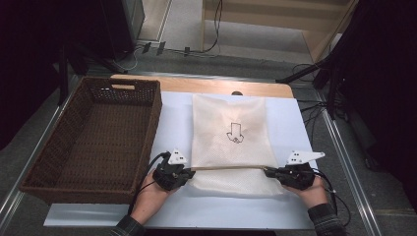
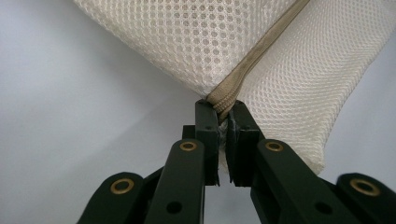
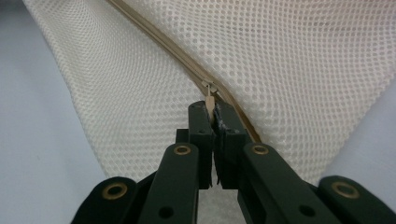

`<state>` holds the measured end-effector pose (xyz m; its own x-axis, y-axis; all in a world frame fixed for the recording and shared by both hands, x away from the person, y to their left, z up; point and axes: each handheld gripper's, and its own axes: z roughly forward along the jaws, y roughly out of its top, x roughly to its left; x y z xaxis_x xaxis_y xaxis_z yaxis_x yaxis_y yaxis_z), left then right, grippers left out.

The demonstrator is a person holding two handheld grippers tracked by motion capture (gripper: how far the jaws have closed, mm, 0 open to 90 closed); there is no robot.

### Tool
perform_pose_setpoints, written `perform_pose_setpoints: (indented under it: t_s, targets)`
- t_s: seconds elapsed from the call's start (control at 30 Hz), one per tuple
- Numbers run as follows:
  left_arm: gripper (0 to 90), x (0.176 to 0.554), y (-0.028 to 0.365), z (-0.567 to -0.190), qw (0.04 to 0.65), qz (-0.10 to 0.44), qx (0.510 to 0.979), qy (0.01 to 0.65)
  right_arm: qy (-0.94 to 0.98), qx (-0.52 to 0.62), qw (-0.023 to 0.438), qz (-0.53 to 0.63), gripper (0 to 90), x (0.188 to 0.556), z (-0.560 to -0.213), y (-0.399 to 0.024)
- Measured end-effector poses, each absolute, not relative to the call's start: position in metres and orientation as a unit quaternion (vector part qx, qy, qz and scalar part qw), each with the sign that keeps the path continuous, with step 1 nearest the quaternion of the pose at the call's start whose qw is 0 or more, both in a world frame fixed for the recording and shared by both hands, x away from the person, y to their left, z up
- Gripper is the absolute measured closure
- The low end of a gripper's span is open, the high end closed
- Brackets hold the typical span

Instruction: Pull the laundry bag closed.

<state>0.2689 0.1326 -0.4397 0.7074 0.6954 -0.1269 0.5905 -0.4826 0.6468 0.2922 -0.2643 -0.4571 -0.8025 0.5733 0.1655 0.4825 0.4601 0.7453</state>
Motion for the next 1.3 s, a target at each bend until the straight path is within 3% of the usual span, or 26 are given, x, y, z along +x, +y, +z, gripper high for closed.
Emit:
perform_pose_setpoints:
  t_s: [1.3]
  targets:
    - [84.4,0.269,0.133,-0.441,0.339,0.073,0.856,0.382,0.85,0.346,0.06,0.393,87.8,0.288,-0.463,-0.294]
